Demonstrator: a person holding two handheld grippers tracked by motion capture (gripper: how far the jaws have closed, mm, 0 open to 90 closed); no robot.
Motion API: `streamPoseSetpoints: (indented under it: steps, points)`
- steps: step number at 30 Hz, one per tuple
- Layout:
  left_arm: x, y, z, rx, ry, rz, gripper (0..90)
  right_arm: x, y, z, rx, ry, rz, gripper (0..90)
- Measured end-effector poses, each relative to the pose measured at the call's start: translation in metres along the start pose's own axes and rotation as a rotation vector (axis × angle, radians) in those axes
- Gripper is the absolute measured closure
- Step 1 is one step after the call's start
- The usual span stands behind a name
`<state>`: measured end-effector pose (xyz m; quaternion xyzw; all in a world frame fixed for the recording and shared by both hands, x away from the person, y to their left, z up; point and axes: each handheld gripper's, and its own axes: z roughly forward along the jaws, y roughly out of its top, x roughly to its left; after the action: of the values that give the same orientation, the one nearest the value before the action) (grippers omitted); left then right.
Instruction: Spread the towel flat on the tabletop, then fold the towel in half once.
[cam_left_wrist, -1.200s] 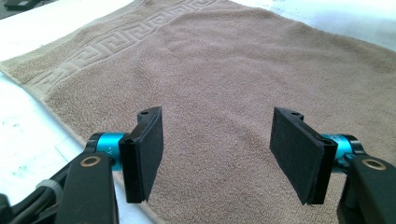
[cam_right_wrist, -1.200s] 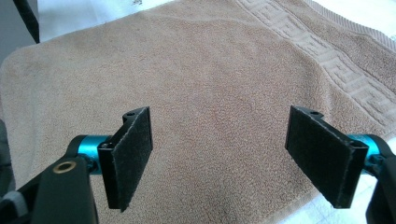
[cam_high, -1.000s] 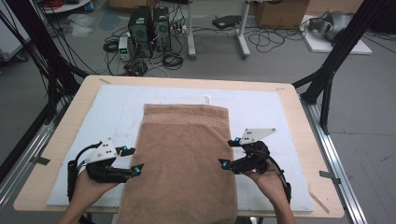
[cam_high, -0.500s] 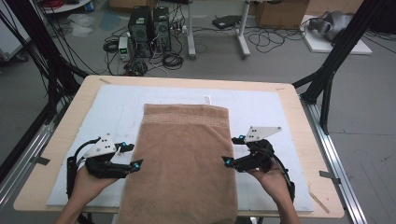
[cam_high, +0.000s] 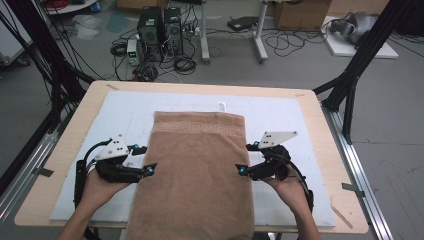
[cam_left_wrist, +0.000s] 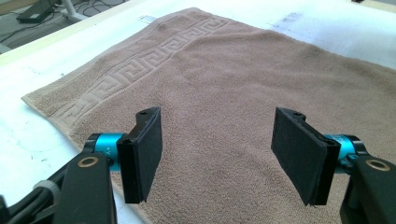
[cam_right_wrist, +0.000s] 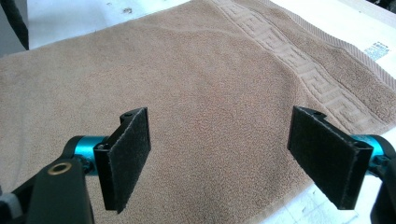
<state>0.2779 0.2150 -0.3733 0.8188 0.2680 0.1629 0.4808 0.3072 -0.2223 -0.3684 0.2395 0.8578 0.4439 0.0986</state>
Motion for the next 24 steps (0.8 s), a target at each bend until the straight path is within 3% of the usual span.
streamPoseSetpoints:
  steps: [15,24]
  points:
    - [0.005,0.000,0.005,0.012,-0.008,-0.013,34.1,0.001,0.001,-0.002,-0.007,-0.005,-0.010,20.3]
    - [0.016,0.004,0.012,0.006,0.006,-0.038,34.3,-0.008,0.004,-0.002,-0.005,-0.025,-0.002,20.3]
